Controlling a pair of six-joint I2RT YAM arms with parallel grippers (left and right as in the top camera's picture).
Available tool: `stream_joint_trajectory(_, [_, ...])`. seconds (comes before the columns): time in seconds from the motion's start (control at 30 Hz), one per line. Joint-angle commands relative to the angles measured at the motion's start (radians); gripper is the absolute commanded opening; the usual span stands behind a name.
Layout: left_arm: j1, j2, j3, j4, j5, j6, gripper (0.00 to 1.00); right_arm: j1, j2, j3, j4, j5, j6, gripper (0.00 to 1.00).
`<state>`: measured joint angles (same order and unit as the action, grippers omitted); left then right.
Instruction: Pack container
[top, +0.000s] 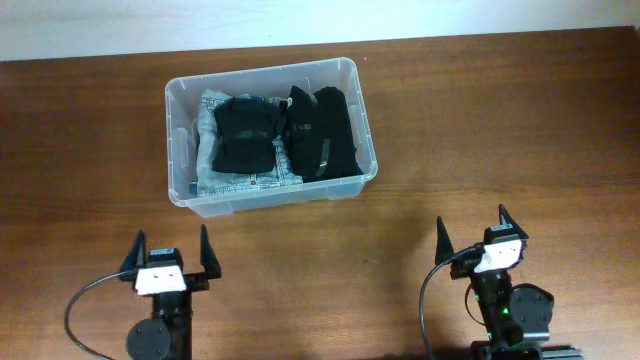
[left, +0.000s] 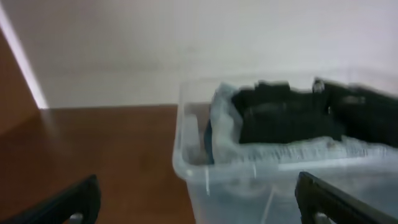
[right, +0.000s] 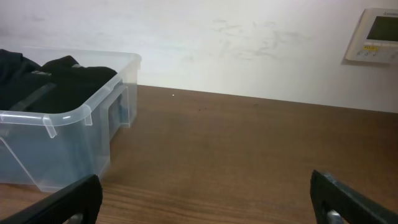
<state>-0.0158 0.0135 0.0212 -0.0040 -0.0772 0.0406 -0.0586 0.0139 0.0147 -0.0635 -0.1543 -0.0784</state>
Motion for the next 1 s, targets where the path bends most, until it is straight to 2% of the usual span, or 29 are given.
stream_joint_trajectory(0.0, [0.0, -0.009, -0.013, -0.081, 0.106, 0.127, 0.99, -0.009, -0.01, -0.009, -0.001, 0.009, 0.009, 0.98])
stream_joint_trajectory(0.97, [-0.001, -0.008, -0.013, -0.076, 0.105, 0.13, 0.99, -0.009, -0.01, -0.009, -0.001, 0.009, 0.009, 0.98])
